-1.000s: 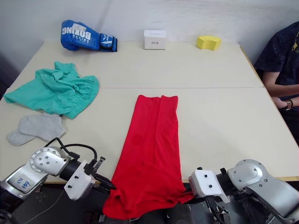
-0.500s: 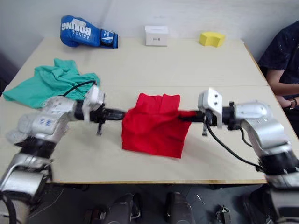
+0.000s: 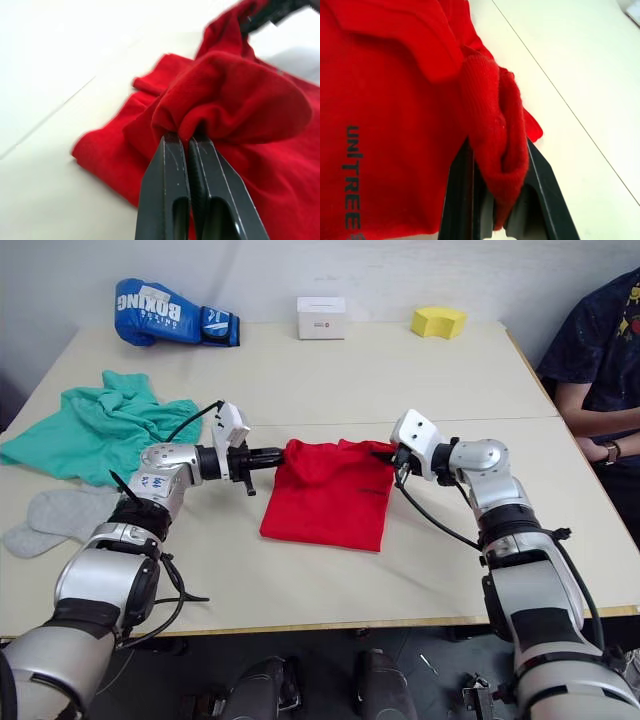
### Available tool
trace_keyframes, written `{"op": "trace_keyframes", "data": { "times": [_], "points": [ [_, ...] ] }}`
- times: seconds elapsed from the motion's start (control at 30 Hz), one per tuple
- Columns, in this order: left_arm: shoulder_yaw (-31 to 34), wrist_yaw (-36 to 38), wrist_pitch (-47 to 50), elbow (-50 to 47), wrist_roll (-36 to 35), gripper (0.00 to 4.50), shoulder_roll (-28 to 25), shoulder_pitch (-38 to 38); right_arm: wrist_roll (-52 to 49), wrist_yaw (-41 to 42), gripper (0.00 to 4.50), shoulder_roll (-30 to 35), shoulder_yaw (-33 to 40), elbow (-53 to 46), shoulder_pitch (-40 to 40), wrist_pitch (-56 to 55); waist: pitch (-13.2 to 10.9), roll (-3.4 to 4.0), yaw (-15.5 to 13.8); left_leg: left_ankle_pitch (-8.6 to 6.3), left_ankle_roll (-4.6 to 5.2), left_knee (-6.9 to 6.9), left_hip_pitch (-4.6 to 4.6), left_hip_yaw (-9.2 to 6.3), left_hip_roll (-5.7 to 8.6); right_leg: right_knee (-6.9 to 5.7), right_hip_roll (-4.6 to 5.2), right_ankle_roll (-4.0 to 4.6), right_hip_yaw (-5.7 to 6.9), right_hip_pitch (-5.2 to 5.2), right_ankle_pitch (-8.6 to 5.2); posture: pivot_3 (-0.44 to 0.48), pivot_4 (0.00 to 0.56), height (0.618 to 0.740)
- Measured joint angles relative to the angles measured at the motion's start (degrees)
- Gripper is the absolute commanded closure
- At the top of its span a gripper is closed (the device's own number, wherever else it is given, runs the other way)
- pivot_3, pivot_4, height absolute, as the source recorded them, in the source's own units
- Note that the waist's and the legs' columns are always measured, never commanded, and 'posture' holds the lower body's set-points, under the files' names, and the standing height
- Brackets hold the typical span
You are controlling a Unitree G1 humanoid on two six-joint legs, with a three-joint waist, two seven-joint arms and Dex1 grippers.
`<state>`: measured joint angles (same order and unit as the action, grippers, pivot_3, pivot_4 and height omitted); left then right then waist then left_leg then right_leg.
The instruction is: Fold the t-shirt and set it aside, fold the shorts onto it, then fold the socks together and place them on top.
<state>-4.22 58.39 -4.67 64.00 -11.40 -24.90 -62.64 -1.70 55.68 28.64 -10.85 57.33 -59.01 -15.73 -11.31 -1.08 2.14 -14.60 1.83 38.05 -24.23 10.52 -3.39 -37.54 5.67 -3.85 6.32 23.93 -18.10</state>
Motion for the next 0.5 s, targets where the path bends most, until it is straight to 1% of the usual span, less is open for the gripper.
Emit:
{"op": "trace_keyframes", "data": {
  "times": [0.2, 0.3, 0.4, 0.5],
  "points": [
    [0.7, -3.1, -1.6, 3.1, 4.0, 4.50, 0.1, -0.8, 3.6, -4.5, 4.48, -2.6, 0.0, 8.2, -3.2, -2.2, 0.0, 0.00, 0.6, 0.00, 0.00, -0.02, 0.02, 0.10, 0.00, -0.22, -0.02, 0.00, -0.08, 0.05, 0.00, 0.000, 0.150, 0.740],
    [1.1, -5.2, -1.1, 4.1, 5.1, 3.84, 0.2, -0.8, 4.0, -5.4, 4.50, -4.2, 0.7, 10.3, -4.1, -2.8, 0.0, 0.00, 1.0, 0.00, 0.00, -0.03, 0.02, 0.11, -0.01, -0.25, -0.02, 0.00, -0.14, 0.05, 0.00, 0.000, 0.150, 0.740],
    [2.6, -7.9, 0.4, 4.3, 5.2, 2.90, 0.5, -0.8, 3.9, -6.5, 3.79, -5.7, 2.4, 11.9, -5.4, -1.8, 0.0, 0.00, 1.1, 0.00, -0.01, -0.03, 0.01, 0.11, -0.03, -0.29, -0.01, 0.00, -0.21, 0.06, 0.00, 0.000, 0.150, 0.740],
    [4.4, -11.3, 1.5, 4.3, 5.1, 1.99, 0.8, -0.8, 4.0, -9.8, 2.79, -6.2, 3.7, 12.6, -6.6, -1.7, 0.0, 0.00, 1.1, 0.01, -0.01, -0.03, 0.01, 0.11, -0.05, -0.29, 0.00, 0.00, -0.25, 0.06, 0.00, 0.000, 0.150, 0.740]
  ]
}}
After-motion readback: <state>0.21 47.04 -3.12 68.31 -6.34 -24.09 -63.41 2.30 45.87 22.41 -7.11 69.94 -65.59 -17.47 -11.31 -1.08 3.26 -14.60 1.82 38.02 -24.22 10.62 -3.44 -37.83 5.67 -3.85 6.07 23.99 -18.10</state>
